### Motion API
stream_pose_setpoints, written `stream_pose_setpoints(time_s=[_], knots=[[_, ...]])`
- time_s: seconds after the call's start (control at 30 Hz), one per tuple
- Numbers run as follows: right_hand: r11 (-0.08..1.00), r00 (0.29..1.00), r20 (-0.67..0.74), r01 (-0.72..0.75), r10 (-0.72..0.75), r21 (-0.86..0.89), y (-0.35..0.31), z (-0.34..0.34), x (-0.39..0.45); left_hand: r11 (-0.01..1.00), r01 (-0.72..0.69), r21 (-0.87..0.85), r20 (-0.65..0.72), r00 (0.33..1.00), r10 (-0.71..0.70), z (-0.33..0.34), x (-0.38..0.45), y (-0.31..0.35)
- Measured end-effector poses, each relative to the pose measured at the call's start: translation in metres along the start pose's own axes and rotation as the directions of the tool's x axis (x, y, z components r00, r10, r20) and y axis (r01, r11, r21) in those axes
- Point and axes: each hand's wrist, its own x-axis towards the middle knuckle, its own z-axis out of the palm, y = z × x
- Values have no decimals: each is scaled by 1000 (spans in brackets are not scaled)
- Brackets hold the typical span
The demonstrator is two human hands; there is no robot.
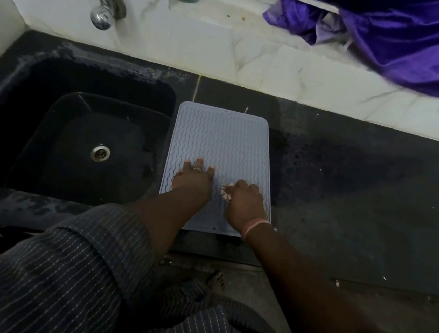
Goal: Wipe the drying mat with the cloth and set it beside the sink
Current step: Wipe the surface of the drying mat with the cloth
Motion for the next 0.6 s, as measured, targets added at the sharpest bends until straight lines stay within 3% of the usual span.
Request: stream_pose_setpoints(time_s=[0.43, 0.53, 0.6], knots=[[982, 976, 148, -169, 157, 78, -18, 7, -64, 998, -65, -4, -31, 997, 65, 13, 5, -9], [944, 962, 225, -210, 153, 254, -11, -1, -57, 995, -91, -31, -109, 990, 87, 20, -3, -9], [887, 965, 156, -254, 208, 386, -1, -10, -47, 989, -121, -81, -141, 984, 109, 20, -8, -4]])
